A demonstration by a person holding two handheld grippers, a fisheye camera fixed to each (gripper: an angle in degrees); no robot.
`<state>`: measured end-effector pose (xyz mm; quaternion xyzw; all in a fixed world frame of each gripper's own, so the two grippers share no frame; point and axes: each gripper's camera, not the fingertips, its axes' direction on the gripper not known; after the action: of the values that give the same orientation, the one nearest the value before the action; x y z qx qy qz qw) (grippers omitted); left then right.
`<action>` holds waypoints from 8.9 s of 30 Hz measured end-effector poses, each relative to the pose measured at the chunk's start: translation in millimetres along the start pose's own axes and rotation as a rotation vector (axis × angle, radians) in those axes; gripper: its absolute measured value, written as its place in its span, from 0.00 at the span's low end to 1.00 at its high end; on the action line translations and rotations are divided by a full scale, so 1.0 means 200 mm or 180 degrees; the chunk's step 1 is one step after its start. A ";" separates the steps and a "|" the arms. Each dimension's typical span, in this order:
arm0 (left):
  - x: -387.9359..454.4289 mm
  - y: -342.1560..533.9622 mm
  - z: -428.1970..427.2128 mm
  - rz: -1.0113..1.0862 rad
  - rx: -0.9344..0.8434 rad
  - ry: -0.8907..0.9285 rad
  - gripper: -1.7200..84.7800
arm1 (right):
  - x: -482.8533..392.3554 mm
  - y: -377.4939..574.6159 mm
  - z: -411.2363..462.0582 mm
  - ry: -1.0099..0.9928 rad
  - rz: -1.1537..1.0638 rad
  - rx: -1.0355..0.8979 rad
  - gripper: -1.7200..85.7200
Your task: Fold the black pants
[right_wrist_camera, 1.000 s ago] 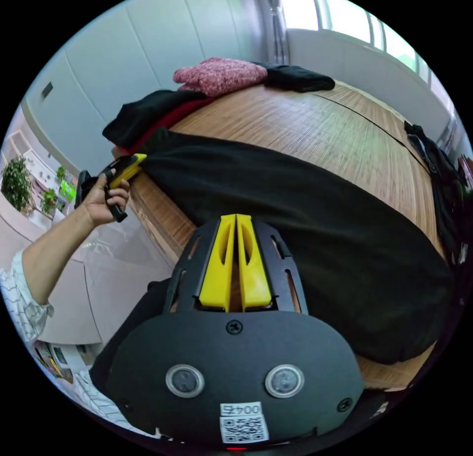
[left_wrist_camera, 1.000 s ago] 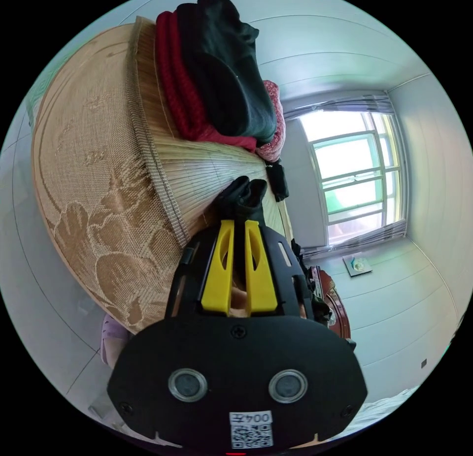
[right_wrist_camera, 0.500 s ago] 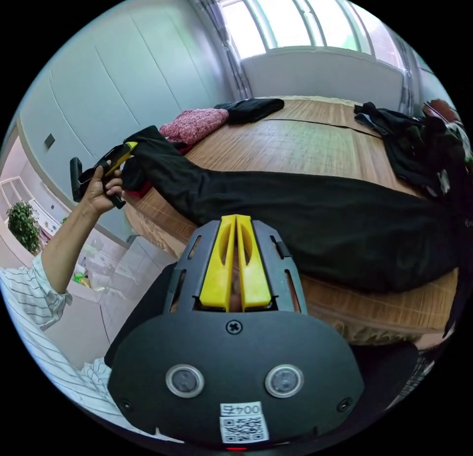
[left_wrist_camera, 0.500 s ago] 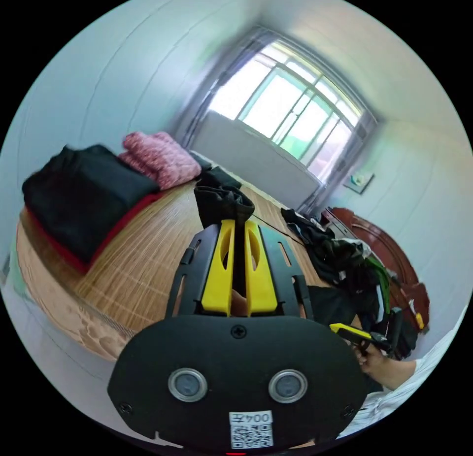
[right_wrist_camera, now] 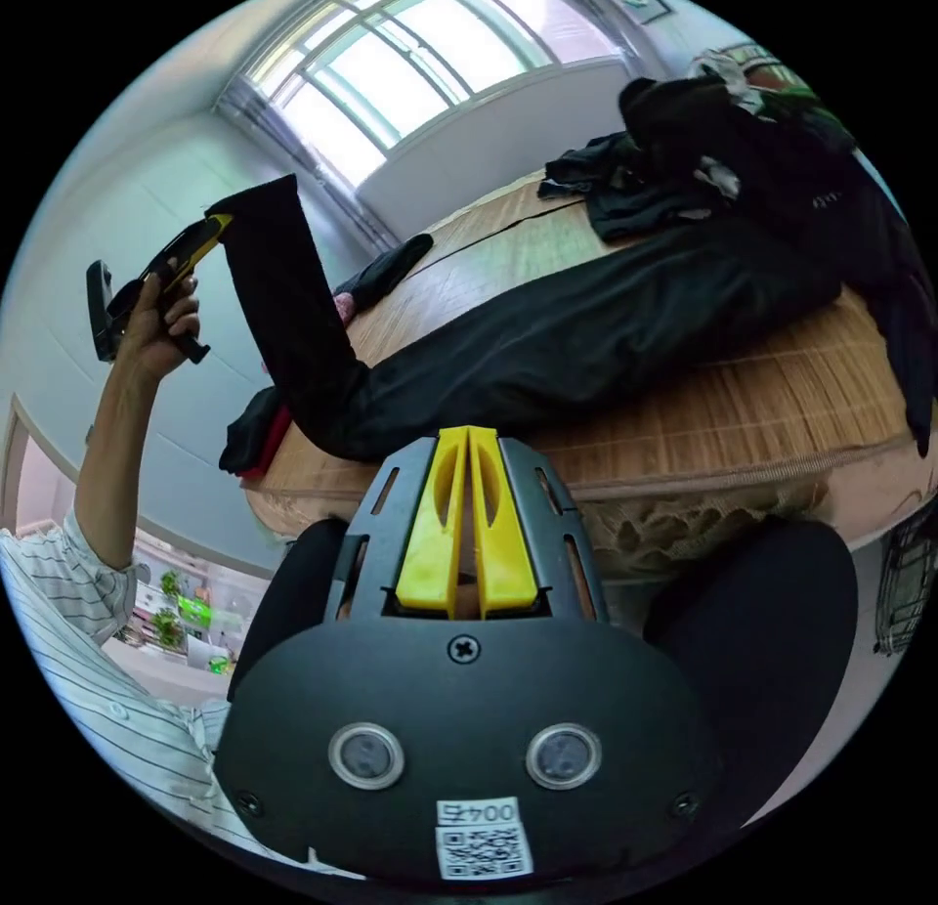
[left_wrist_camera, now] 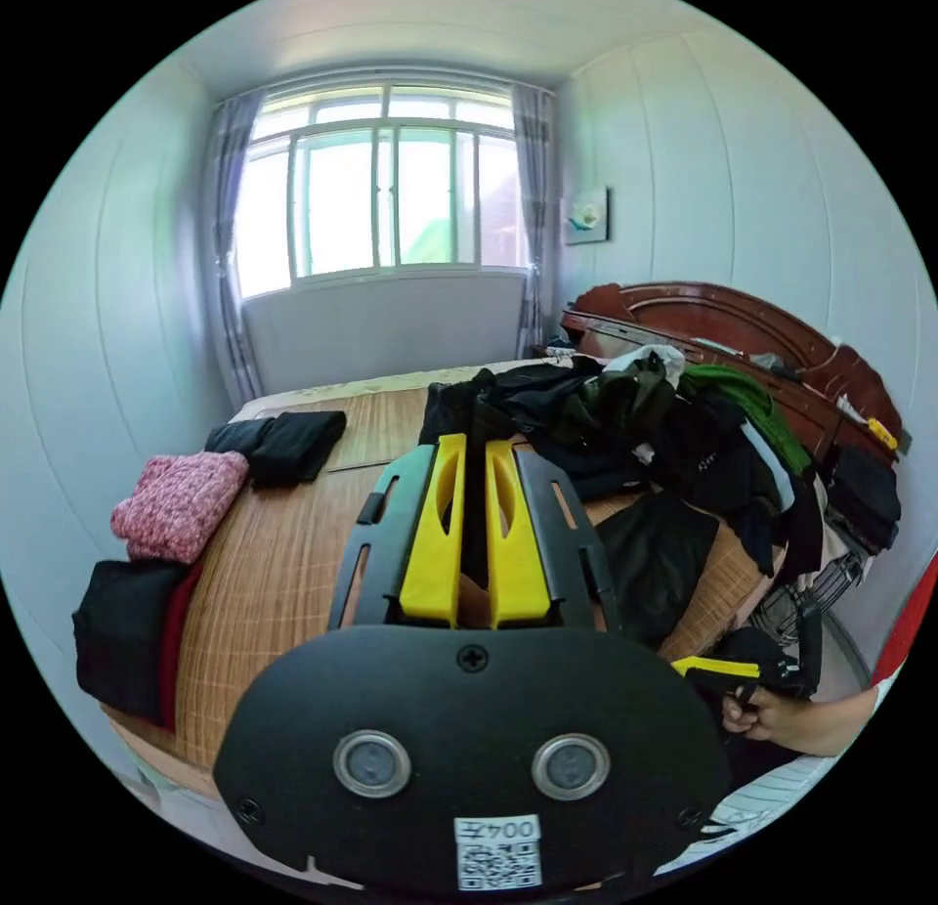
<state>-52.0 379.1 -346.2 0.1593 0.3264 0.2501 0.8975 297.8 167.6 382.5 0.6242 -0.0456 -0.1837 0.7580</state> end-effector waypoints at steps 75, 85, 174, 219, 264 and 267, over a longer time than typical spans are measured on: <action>-1.65 2.19 -1.22 -0.0111 -0.1701 -0.0767 0.05 | 0.57 -0.44 -1.14 -0.0616 0.1080 0.0065 0.07; -2.34 1.00 -1.51 -0.1001 -0.1970 0.0627 0.11 | 0.67 -1.02 -0.74 -0.1347 0.2137 -0.0103 0.15; -1.35 1.49 0.47 -0.0516 -0.2247 -0.0030 0.03 | 1.14 -1.67 -0.97 -0.1110 0.1829 0.0008 0.13; -2.12 1.49 -1.13 -0.1051 -0.1439 0.0028 0.08 | 0.19 -1.91 0.13 0.1316 -0.0463 -0.1058 0.07; -1.77 1.50 -1.12 -0.0754 -0.1992 -0.0473 0.04 | 0.31 -2.01 0.70 0.1317 -0.0323 -0.1348 0.05; -1.61 1.42 -1.15 -0.0299 -0.1749 -0.0412 0.08 | 0.34 -2.00 0.72 0.1274 -0.0294 -0.1357 0.05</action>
<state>-515.9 463.0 -226.3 -0.0896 0.1953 0.2767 0.9366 229.4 -49.3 17.6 0.4762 0.1728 -0.0967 0.8567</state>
